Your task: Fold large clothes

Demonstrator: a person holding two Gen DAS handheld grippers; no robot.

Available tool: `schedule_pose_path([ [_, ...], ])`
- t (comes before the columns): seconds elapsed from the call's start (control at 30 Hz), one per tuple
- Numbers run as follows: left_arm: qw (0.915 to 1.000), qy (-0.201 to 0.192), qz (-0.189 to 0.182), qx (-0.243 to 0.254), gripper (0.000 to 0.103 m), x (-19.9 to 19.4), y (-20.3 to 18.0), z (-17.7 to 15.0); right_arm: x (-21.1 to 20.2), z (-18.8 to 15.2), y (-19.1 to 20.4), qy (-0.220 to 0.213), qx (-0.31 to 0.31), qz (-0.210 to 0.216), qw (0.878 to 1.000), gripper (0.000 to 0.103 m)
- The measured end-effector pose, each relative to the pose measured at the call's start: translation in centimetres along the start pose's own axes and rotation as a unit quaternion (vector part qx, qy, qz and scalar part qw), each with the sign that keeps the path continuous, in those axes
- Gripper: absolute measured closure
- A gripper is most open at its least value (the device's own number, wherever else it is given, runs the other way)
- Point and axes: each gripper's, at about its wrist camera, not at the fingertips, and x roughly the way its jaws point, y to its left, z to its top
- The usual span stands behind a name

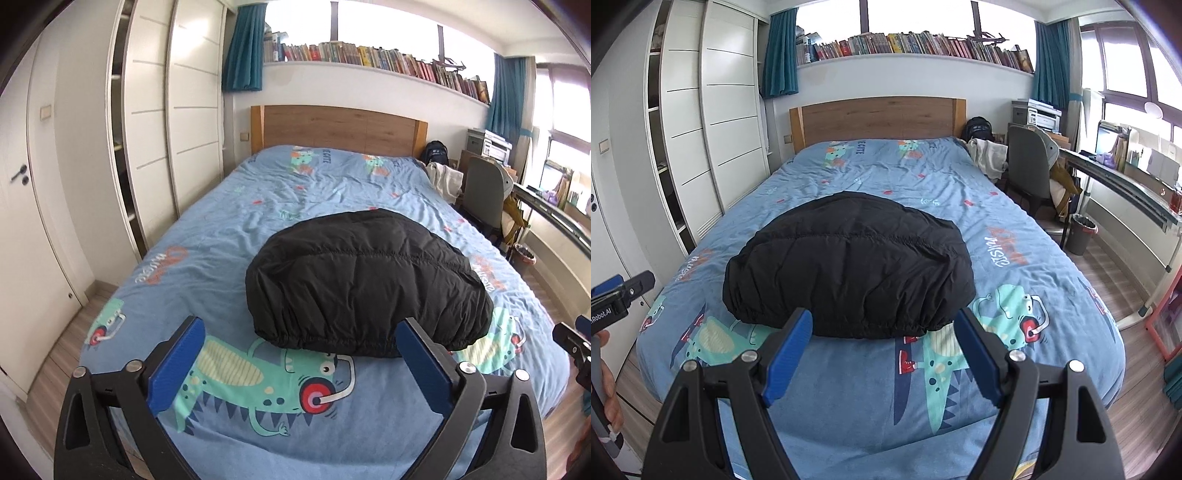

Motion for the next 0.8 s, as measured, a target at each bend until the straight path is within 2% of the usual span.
schedule_pose_path([
  [0.17,0.9999,0.001,0.005,0.009,0.000,0.2,-0.8,-0.5,0.0,0.1,-0.7,-0.009,0.012,-0.006,1.000,0.024],
  [0.3,0.9999,0.008,-0.006,0.000,0.000,0.7,-0.9,-1.2,0.1,-0.1,-1.0,-0.013,0.010,-0.021,1.000,0.024],
  [0.37,0.9999,0.012,0.000,-0.002,0.000,1.1,-0.9,-1.3,0.3,-0.2,-1.1,-0.015,0.007,-0.026,1.000,0.024],
  [0.63,0.9993,-0.007,0.015,0.033,0.000,1.7,-2.5,-1.4,1.7,-0.3,-0.5,-0.014,-0.006,-0.027,1.000,0.024],
  [0.8,0.9987,-0.024,0.005,0.045,0.000,1.5,-3.1,-1.2,2.3,-0.3,-0.3,-0.020,-0.009,-0.024,0.999,0.024],
])
